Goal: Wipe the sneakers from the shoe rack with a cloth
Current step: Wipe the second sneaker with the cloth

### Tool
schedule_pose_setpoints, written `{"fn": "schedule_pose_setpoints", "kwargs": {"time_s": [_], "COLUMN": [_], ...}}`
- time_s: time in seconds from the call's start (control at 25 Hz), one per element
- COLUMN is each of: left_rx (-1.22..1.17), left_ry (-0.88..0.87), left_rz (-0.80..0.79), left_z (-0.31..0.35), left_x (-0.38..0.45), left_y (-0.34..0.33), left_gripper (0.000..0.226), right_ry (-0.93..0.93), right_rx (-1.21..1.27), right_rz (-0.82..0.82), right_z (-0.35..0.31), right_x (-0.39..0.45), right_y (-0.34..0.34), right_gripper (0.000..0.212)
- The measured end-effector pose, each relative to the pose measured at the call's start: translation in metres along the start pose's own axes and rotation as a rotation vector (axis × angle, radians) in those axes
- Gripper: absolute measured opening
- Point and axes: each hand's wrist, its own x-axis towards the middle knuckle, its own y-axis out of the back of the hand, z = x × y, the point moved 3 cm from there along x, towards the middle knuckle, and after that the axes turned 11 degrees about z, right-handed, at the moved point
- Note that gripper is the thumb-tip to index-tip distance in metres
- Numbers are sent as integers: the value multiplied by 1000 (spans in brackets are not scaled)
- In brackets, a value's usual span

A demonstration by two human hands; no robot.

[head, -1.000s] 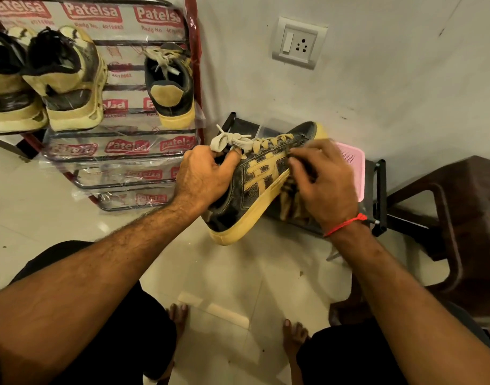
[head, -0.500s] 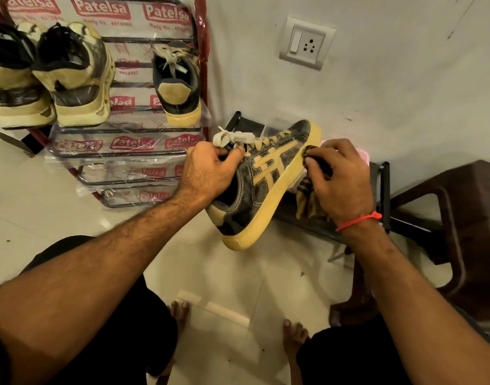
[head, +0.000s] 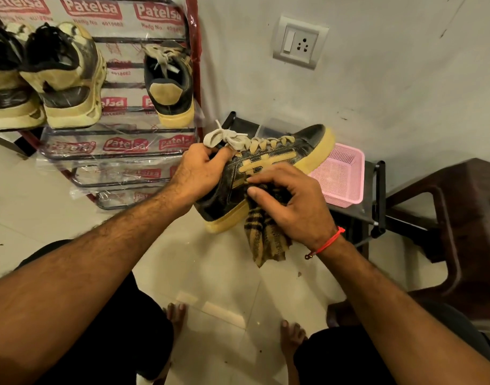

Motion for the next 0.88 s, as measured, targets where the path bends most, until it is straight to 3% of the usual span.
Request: {"fn": "schedule_pose_setpoints", "kwargs": {"time_s": [0.16, 0.24, 0.32, 0.4, 0.52, 0.64, 0.76, 0.88], "left_rx": [63, 102, 161, 200, 179, 182, 191, 214], "left_ry": [-105, -120, -145, -147, -104, -106, -105, -149], "left_rz": [-5, -45, -70, -45, 13, 51, 8, -18], "left_z": [6, 4, 2, -1, -5, -2, -2, -5], "left_x": [-5, -11, -14, -11, -3, 0, 0, 4], "left_y": [-6, -12, -18, -17, -8, -6, -9, -4], "left_gripper": [28, 32, 38, 44, 50, 50, 47, 48], "right_ry": [63, 135, 199, 179, -52, -205, -58, 175], "right_rx": [-219, -377, -457, -352, -134, -166, -350, -333], "right_rz": [319, 359, 283, 157, 159, 206, 130, 16], "right_z": [9, 7, -3, -12, -7, 9, 11, 8], "right_x": [3, 1, -5, -12, -13, -14, -19, -18], "right_y": [19, 10, -11, -25, -20, -21, -30, -31], "right_gripper": [19, 22, 30, 44, 69, 66, 53, 46]}}
